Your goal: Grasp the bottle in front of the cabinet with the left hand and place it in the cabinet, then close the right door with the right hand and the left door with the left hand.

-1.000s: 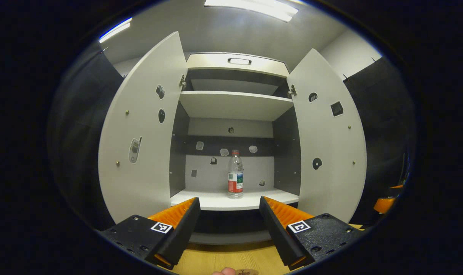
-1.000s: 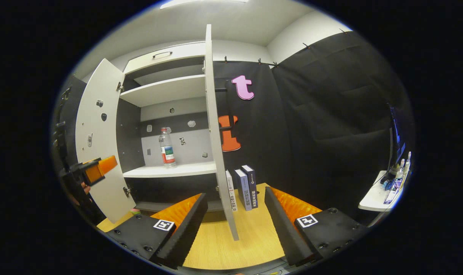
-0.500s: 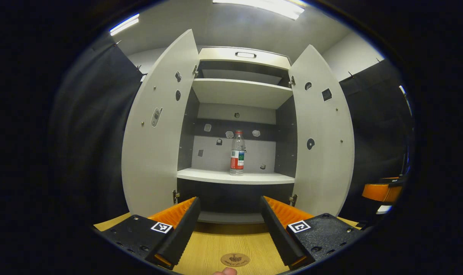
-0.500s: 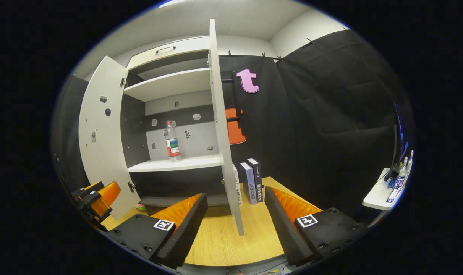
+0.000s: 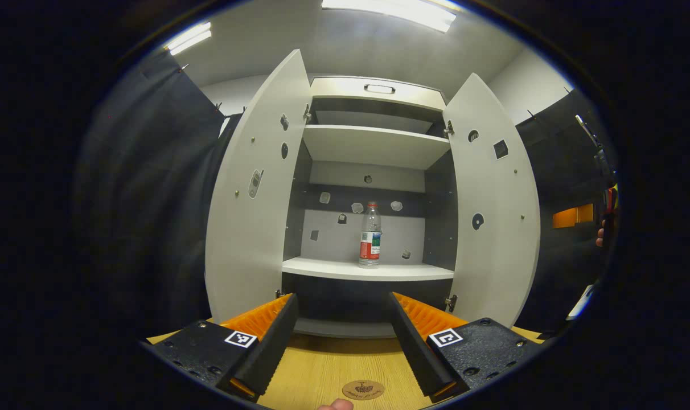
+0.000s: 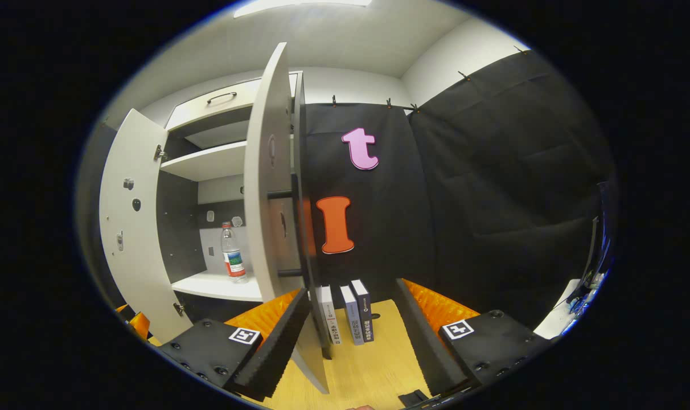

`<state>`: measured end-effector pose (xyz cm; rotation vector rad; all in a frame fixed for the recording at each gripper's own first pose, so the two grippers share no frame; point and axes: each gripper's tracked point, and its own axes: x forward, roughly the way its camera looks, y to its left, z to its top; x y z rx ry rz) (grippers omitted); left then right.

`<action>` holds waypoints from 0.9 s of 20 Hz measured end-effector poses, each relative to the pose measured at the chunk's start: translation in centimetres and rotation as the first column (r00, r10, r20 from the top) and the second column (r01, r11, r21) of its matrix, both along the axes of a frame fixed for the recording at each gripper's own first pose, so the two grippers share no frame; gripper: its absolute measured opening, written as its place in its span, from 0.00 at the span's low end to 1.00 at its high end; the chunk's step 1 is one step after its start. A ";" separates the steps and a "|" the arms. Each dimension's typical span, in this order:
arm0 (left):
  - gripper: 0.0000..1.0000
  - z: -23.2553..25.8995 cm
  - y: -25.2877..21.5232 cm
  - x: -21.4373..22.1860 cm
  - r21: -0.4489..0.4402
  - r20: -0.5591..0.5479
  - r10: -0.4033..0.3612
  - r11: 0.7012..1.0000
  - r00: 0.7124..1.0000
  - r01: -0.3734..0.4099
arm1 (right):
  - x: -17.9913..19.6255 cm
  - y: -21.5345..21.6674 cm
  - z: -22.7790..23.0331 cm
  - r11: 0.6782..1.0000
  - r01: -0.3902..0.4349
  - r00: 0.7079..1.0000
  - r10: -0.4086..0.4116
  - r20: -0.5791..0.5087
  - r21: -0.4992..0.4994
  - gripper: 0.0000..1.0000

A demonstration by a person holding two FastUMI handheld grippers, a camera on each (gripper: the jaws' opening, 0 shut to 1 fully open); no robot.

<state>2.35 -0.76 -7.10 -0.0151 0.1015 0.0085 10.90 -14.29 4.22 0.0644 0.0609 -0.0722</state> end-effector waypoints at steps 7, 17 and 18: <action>0.95 -0.4 3.1 -1.1 0.008 -0.025 0.063 0.998 0.998 -0.063 | 4.5 -1.2 2.2 0.999 0.031 0.999 -0.031 0.038 -0.005 1.00; 0.95 -0.3 3.4 0.0 -0.034 -0.018 0.045 0.998 0.999 -0.045 | 4.3 1.8 3.0 0.995 0.017 0.996 -0.009 0.084 -0.094 0.95; 0.95 -0.4 3.4 0.1 -0.054 -0.023 0.035 0.998 0.999 -0.036 | 4.1 2.2 3.0 0.997 0.011 0.996 -0.004 0.084 -0.081 0.86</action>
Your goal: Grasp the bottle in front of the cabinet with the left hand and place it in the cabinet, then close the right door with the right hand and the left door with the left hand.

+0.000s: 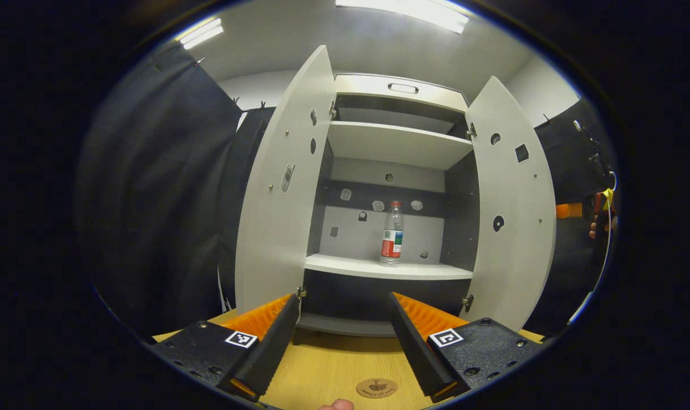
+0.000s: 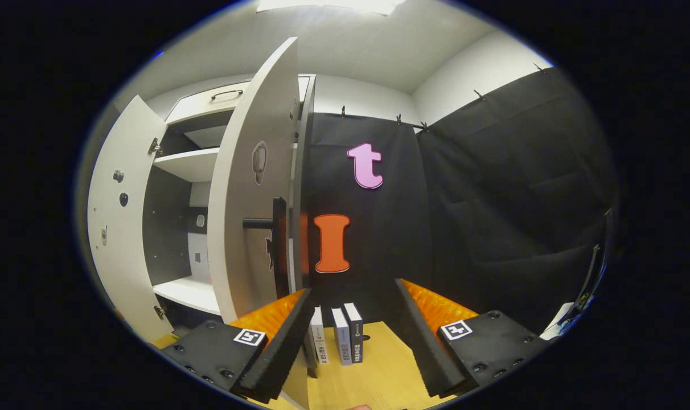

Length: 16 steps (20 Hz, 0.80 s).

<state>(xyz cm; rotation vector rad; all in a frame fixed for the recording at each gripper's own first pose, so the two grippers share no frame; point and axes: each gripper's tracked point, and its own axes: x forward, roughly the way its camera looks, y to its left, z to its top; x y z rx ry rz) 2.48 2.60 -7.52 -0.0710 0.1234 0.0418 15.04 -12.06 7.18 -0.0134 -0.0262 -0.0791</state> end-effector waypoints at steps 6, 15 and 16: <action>0.95 -0.9 0.1 0.5 -0.015 -0.022 -0.023 1.000 0.999 0.023 | -0.4 2.9 0.0 0.999 -0.041 0.999 0.041 0.017 -0.013 0.86; 0.95 -0.4 0.9 0.6 -0.021 -0.014 -0.006 1.000 1.000 0.006 | 0.4 9.4 -0.5 0.983 -0.185 0.983 0.185 0.001 0.022 0.95; 0.95 -0.2 1.1 0.5 -0.015 -0.011 -0.001 1.000 1.000 0.001 | 0.4 10.1 -0.6 0.980 -0.197 0.980 0.197 0.000 0.025 0.95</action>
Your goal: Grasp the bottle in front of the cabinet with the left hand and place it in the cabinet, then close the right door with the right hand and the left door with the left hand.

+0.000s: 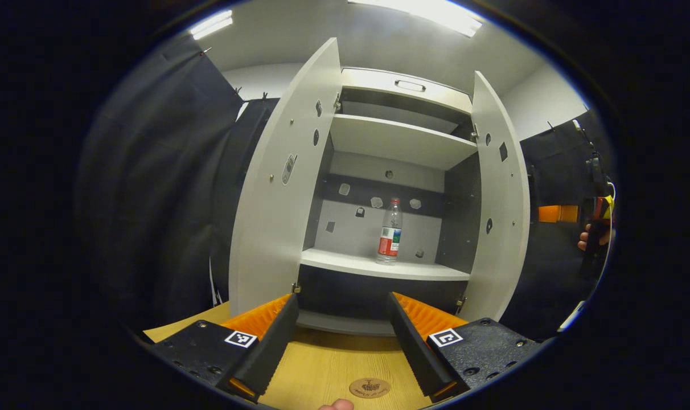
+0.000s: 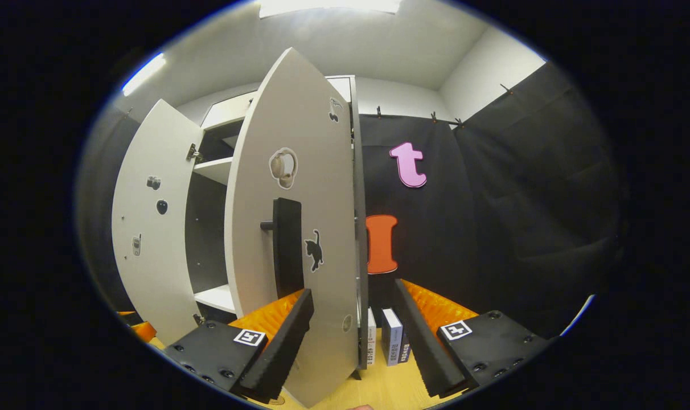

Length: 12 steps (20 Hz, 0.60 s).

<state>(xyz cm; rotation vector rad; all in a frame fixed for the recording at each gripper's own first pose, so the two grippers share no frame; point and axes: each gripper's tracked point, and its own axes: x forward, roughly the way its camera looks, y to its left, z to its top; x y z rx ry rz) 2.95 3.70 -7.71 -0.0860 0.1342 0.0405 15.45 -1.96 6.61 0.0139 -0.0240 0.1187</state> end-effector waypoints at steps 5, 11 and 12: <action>0.95 0.7 1.0 -0.4 0.024 0.008 0.019 1.000 1.000 -0.019 | 1.2 3.1 -0.2 0.999 -0.042 0.999 0.042 0.000 -0.003 0.95; 0.94 1.5 2.0 -1.0 0.019 0.028 0.046 0.999 0.999 -0.047 | 2.4 6.4 -1.1 0.991 -0.132 0.991 0.132 -0.034 0.010 0.89; 0.95 1.7 2.3 -1.0 0.015 0.029 0.055 0.998 0.998 -0.056 | 2.6 6.8 -1.3 0.990 -0.142 0.989 0.142 -0.036 0.011 0.89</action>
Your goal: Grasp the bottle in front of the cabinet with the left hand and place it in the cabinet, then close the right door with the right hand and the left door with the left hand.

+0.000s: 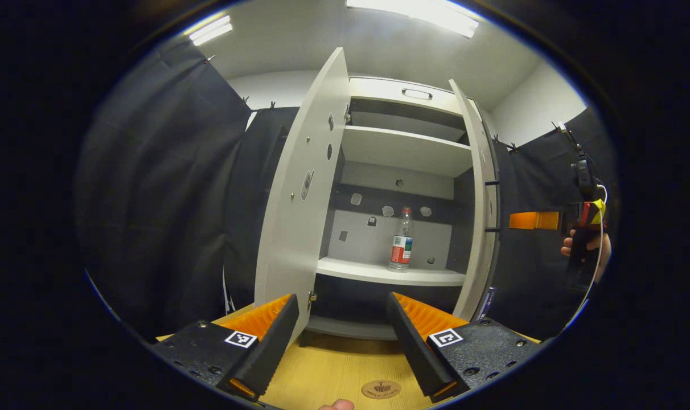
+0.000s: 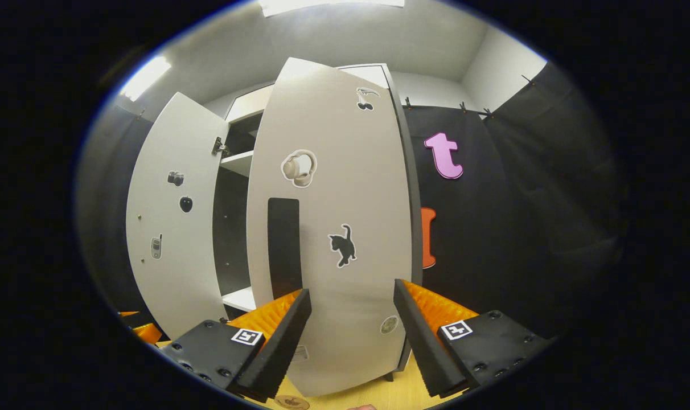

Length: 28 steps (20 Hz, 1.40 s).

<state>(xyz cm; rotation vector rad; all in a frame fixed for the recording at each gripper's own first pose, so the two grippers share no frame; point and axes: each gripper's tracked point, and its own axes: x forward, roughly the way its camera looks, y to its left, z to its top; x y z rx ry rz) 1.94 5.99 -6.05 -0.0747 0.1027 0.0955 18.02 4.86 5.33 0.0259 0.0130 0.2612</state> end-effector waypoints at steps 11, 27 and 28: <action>0.92 5.2 9.3 -2.0 0.041 0.098 0.239 0.969 0.966 -0.244 | 3.1 4.9 -2.5 0.998 -0.068 0.995 0.068 -0.075 0.004 0.98; 0.94 9.4 21.9 7.6 -0.011 0.101 0.352 0.936 0.931 -0.353 | -4.3 3.4 -0.1 0.999 -0.032 0.999 0.032 -0.004 -0.013 0.97; 0.94 9.6 21.9 8.3 -0.010 0.105 0.344 0.939 0.933 -0.345 | -5.4 2.7 -0.1 1.000 -0.011 1.000 0.011 -0.004 -0.025 0.97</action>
